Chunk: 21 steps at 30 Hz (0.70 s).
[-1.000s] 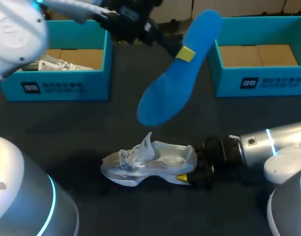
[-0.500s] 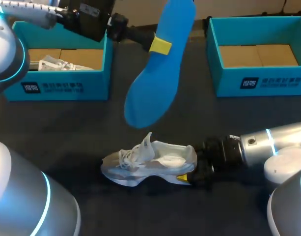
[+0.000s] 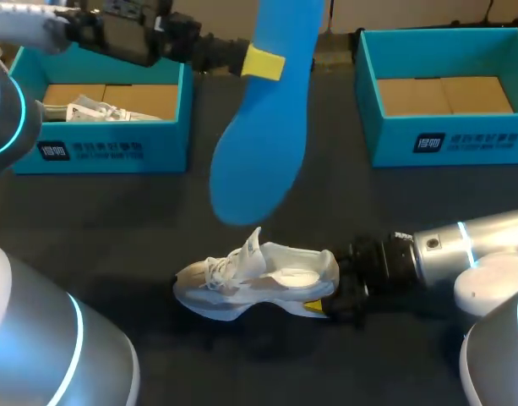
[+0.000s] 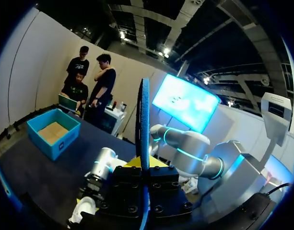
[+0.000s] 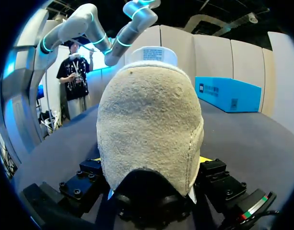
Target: Take the shoe out of the shoebox, open the shoe tongue, remove and reinsert the insole, then place the shoe into the shoebox
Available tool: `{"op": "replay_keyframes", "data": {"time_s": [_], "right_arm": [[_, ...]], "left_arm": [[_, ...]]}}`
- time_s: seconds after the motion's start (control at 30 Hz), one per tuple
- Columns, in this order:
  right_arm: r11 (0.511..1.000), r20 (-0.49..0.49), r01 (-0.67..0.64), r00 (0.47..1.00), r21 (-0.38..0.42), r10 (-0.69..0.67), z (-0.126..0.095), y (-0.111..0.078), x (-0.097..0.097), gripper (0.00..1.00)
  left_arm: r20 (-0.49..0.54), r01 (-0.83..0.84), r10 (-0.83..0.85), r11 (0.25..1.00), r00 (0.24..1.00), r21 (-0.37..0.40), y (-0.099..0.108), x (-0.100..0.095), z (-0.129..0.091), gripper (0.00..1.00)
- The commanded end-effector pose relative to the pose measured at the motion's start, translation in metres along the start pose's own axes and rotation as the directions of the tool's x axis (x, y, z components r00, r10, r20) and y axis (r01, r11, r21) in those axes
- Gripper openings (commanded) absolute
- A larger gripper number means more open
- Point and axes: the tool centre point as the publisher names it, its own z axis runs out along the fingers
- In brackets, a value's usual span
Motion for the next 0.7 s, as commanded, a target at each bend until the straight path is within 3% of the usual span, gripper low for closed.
{"op": "replay_keyframes", "data": {"time_s": [0.03, 0.37, 0.7], "right_arm": [[1.0, 0.002, 0.0, 1.0, 0.004, 0.0, 0.001, 0.001, 0.001, 0.0], [1.0, 0.002, 0.0, 1.0, 0.004, 0.0, 0.001, 0.001, 0.001, 0.0], [1.0, 0.002, 0.0, 1.0, 0.004, 0.0, 0.001, 0.001, 0.001, 0.0]], "left_arm": [[-0.006, 0.014, -0.014, 1.0, 1.0, 0.008, 0.007, 0.004, -0.008, 0.0], [-0.026, 0.047, -0.046, 0.998, 0.999, 0.029, 0.013, 0.032, -0.007, 0.0], [-0.01, 0.057, -0.057, 0.997, 0.998, 0.053, 0.008, 0.046, -0.005, 0.0]]}}
